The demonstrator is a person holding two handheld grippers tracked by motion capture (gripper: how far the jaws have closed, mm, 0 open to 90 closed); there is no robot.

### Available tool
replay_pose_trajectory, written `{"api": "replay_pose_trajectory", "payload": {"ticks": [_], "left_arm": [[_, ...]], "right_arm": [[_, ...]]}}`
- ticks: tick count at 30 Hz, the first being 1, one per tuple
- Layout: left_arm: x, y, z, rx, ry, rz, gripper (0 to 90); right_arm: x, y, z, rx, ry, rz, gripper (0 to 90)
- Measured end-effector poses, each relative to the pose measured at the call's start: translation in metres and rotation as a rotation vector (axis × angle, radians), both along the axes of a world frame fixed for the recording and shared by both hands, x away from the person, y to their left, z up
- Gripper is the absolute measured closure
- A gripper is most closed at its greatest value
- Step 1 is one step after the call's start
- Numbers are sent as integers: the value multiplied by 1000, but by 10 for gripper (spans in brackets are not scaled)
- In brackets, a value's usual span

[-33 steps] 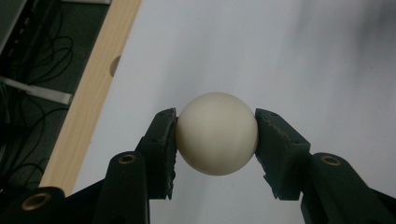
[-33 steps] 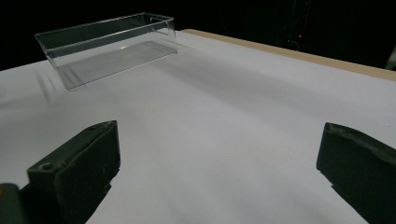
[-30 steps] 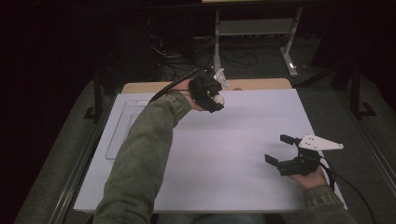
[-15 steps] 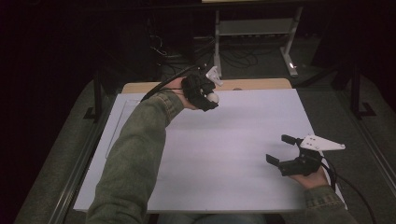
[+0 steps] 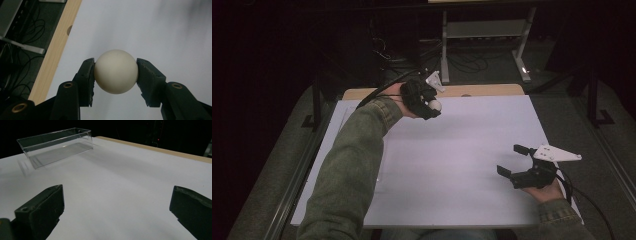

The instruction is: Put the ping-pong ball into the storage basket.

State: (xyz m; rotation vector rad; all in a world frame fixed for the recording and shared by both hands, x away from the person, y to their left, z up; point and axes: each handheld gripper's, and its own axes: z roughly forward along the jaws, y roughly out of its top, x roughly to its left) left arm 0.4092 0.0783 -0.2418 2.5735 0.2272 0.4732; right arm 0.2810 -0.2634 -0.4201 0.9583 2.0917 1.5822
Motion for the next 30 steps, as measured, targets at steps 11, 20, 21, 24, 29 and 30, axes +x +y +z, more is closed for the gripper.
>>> {"api": "replay_pose_trajectory", "payload": {"ticks": [11,20,21,24,29,30], "left_arm": [[-2,15,3,24,6,7,509],[-5,33,6,40,10,31,509],[-5,36,6,44,8,35,508],[-6,44,6,51,9,48,509],[-8,56,7,55,8,66,509],[-8,59,8,50,9,70,509]], "right_arm": [[0,0,0,1,2,0,0],[0,0,-1,-3,1,1,0],[0,0,-1,-4,1,1,0],[0,0,-1,-5,3,2,0],[0,1,-1,-8,7,3,0],[0,1,-1,-8,9,3,0]]}}
